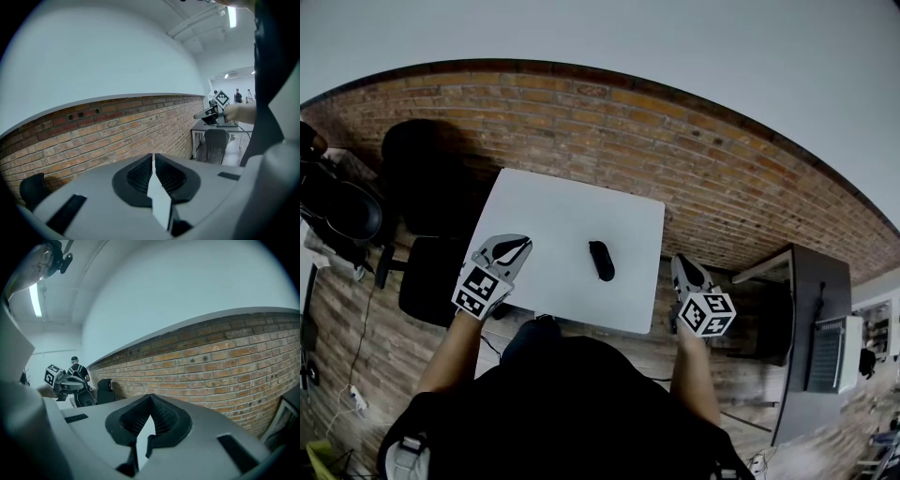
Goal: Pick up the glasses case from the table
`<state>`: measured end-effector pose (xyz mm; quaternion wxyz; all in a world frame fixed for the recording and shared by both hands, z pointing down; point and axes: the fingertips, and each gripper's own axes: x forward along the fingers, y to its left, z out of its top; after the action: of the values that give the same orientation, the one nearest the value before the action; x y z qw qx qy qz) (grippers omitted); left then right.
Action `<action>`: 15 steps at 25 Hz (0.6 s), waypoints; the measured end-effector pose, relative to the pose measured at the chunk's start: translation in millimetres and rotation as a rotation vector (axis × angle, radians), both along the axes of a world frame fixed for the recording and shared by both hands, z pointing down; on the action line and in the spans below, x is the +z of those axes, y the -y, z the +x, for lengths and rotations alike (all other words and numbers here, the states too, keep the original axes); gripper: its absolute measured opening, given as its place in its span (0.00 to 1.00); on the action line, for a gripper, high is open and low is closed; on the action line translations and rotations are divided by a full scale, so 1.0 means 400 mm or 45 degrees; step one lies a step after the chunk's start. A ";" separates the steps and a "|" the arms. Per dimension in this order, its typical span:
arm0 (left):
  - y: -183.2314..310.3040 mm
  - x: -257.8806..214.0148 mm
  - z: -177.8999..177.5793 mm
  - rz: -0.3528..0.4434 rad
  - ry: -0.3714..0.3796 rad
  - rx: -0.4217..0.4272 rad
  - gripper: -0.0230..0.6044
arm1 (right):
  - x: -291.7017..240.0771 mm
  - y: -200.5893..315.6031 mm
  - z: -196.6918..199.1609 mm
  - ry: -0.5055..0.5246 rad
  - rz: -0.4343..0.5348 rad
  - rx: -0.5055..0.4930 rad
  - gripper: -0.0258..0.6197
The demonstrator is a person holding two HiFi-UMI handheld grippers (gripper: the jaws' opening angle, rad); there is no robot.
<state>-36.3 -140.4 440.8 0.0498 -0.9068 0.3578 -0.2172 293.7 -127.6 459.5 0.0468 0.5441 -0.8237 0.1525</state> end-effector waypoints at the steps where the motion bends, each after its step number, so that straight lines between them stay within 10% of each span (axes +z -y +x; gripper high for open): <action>1: 0.010 0.000 -0.002 0.000 -0.001 0.002 0.08 | 0.000 0.009 -0.002 0.000 -0.001 0.002 0.06; 15: 0.123 0.027 -0.032 -0.031 -0.010 0.037 0.08 | 0.015 0.107 -0.051 -0.045 -0.030 0.016 0.06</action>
<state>-49.1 -189.4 451.6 0.0405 -0.9133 0.3421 -0.2173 273.2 -170.3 465.3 0.0667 0.5511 -0.8176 0.1529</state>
